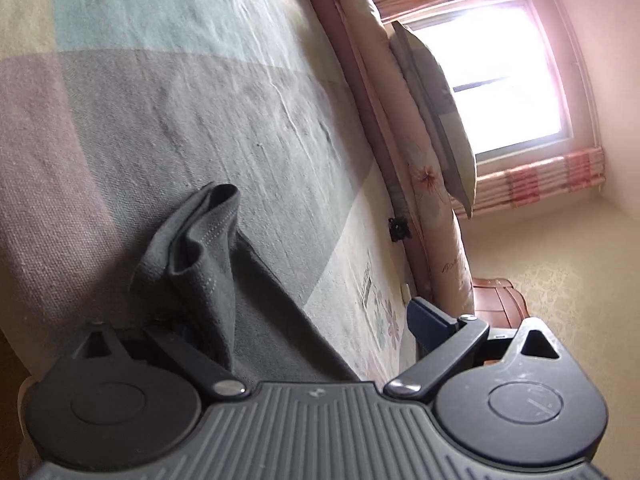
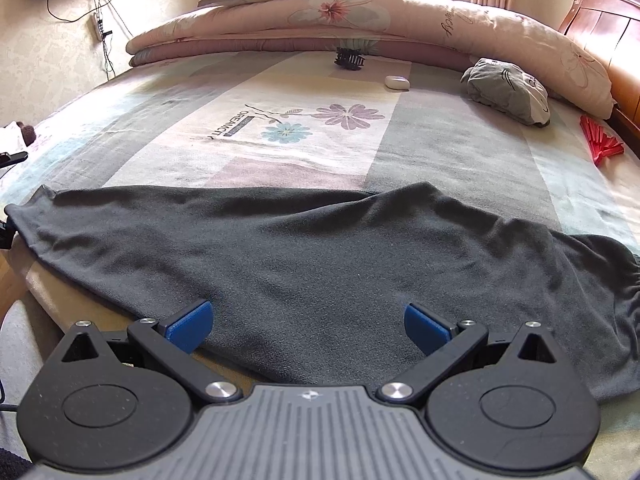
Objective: Fold clothes
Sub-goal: 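Grasp the narrow leg end of the dark grey sweatpants with the left gripper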
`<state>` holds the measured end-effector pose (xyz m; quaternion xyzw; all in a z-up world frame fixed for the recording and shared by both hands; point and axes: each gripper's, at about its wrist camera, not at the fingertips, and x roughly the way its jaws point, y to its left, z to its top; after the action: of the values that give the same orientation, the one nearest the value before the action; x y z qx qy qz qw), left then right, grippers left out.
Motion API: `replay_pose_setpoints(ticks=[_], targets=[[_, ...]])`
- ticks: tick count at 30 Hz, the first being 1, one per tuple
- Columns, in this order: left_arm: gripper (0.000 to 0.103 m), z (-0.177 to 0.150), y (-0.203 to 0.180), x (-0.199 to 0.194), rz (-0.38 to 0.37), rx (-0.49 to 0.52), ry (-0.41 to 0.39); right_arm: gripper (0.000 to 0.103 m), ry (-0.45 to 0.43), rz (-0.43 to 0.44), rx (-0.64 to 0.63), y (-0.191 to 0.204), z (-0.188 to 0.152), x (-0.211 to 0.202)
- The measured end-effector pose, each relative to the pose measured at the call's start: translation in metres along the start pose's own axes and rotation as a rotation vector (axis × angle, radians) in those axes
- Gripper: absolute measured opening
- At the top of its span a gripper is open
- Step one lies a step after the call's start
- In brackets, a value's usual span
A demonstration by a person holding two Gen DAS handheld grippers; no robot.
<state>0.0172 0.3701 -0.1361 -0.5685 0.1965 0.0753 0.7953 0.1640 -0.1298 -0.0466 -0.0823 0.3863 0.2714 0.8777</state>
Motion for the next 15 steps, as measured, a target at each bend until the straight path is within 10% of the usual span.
replay_pose_setpoints(ticks=[11,15], targets=[[0.083,-0.001,0.000,0.002,0.106,0.126,-0.091,0.103,0.004,0.025,0.027,-0.002,-0.003,0.004],[0.052,-0.011,-0.003,-0.001,0.173,0.224,-0.116,0.103,-0.002,0.033,0.026,-0.001,-0.004,0.002]])
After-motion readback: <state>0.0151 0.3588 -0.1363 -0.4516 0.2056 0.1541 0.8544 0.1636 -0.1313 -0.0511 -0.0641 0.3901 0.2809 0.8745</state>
